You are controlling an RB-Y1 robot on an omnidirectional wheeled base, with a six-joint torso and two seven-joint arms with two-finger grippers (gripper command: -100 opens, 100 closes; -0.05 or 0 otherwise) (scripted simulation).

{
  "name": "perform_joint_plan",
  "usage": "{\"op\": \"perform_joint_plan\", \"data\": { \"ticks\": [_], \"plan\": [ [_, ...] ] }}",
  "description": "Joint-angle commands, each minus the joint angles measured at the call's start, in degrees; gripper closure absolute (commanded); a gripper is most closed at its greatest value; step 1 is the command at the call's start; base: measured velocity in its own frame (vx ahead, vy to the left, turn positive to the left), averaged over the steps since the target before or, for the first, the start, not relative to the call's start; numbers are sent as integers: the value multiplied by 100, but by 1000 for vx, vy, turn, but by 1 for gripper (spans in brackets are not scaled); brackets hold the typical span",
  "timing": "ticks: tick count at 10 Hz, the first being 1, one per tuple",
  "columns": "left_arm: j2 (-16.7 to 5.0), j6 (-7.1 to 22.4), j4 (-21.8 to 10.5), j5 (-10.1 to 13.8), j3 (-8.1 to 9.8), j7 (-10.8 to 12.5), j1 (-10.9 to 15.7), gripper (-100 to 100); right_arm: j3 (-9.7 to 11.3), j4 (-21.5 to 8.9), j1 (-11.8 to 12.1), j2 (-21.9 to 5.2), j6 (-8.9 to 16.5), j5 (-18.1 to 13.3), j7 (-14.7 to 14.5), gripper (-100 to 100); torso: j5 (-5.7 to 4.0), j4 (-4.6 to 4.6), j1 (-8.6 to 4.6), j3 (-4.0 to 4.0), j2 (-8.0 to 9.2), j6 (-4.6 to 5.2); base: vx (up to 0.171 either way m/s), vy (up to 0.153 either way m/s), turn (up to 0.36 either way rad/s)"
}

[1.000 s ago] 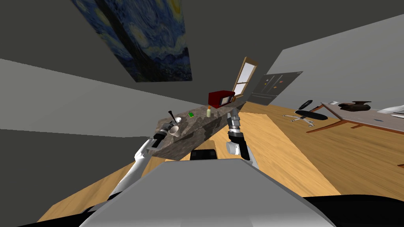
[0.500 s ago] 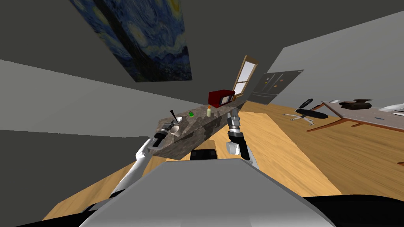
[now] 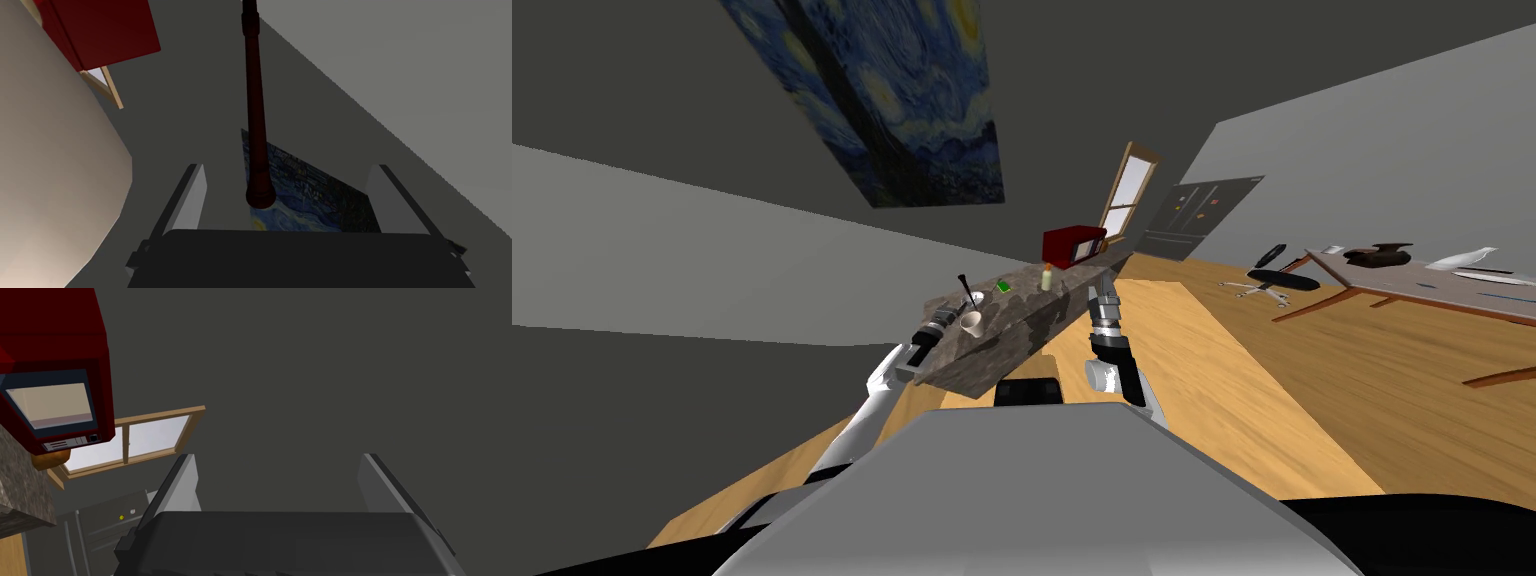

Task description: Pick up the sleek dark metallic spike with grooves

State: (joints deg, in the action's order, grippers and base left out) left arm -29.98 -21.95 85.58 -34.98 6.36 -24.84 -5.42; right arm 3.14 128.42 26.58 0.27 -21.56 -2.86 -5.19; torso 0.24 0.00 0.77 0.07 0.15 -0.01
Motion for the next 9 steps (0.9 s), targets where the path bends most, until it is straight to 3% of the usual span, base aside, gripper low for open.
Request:
{"op": "perform_joint_plan", "data": {
  "ticks": [1, 3, 4, 9],
  "plan": [
    [-59, -23, 44, -86, -74, 99, 73, -100, 0, 0, 0, 0, 0, 0, 0, 0, 0, 0, 0, 0, 0, 0, -127, 152, -66],
    [-155, -60, 32, -169, -131, 162, 166, -100, 0, 0, -1, 0, 0, 0, 0, 0, 0, 2, 2, 6, 10, 1, -143, 167, -137],
    [-217, -39, -125, -24, -22, 65, 68, -100, 0, 0, -1, 0, 0, 0, 0, 0, 0, 3, -3, 6, 11, 2, -9, 16, -291],
    [-288, 0, -387, 252, 167, -143, -139, -100, 3, 1, 3, 3, -1, 0, 0, 0, -25, -21, -118, -55, -95, 3, 115, -117, -56]
  ]
}}
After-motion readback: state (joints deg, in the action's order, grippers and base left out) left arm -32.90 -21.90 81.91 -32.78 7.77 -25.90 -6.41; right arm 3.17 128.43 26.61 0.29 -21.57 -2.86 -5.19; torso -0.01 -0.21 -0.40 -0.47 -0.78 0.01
